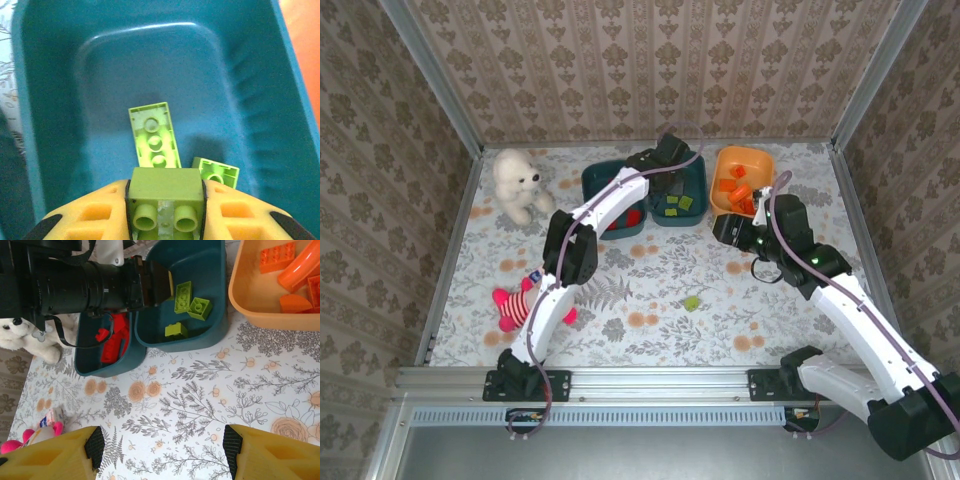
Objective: Sort the legos into containers by color
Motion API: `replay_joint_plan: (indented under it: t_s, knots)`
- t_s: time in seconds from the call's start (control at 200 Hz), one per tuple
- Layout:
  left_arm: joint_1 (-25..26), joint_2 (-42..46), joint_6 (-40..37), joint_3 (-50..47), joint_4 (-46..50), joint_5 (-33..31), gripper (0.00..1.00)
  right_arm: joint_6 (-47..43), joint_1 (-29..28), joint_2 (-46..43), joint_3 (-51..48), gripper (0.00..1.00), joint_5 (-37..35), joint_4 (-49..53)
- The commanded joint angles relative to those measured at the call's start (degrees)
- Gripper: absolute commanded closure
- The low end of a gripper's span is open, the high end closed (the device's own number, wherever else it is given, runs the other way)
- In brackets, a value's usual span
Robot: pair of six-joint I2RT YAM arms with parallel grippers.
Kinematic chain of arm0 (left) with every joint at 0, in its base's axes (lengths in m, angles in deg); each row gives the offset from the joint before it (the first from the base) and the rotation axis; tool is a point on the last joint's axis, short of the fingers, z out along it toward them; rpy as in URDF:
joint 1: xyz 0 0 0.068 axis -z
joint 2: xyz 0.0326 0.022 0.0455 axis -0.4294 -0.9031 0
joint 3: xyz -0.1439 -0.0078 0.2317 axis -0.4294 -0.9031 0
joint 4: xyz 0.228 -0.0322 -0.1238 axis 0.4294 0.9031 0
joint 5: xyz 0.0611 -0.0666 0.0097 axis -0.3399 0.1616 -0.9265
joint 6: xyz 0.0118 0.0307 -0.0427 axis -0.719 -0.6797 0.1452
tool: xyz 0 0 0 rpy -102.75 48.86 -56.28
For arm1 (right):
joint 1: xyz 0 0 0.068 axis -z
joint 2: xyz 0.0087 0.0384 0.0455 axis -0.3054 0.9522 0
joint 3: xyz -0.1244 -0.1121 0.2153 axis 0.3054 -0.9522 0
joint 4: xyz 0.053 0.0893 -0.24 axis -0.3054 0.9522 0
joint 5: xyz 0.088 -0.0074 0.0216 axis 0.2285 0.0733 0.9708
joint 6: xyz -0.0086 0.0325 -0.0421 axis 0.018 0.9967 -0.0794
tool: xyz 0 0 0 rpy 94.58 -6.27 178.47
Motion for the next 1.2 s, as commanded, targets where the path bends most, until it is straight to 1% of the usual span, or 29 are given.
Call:
replay_joint_plan:
  t_s: [0.0,0.415,0.575,0.67,0.73,0.785,0.875,0.91,1.195]
  knots:
    - [0.54,-1.4,-0.72,1.32,3.33,-5.95,0.77,0.91,0.43,-0.73,-0.64,0.33,0.62,1.06]
    - [2.5,-4.69,-2.76,3.64,7.58,-10.6,0.76,1.13,1.47,-0.32,-1.6,0.33,1.84,0.73]
    - [3.8,-6.05,-5.65,5.18,9.52,-15.76,0.75,1.35,1.82,-0.24,-1.9,0.33,2.37,0.52]
    - [4.11,-6.47,-5.77,5.54,10.66,-17.69,0.75,1.39,1.93,-0.15,-2.06,0.33,2.57,0.49]
    - [4.12,-6.59,-5.72,5.54,11.01,-17.94,0.72,1.52,1.99,-0.15,-2.12,0.33,2.64,0.36]
    - [4.13,-6.55,-5.69,5.58,11.15,-17.85,0.66,1.68,1.99,-0.16,-2.22,0.32,2.75,0.35]
    - [4.21,-6.43,-5.4,6.39,11.62,-17.81,0.62,1.82,2.06,-0.15,-2.38,0.32,2.86,0.32]
    - [4.21,-6.29,-5.25,7.03,11.79,-17.7,0.58,1.8,2.09,-0.15,-2.41,0.32,2.88,0.38]
    - [4.18,-3.96,-4.56,10.22,12.3,-18.68,0.53,1.93,2.06,-0.06,-2.48,0.32,3.16,0.34]
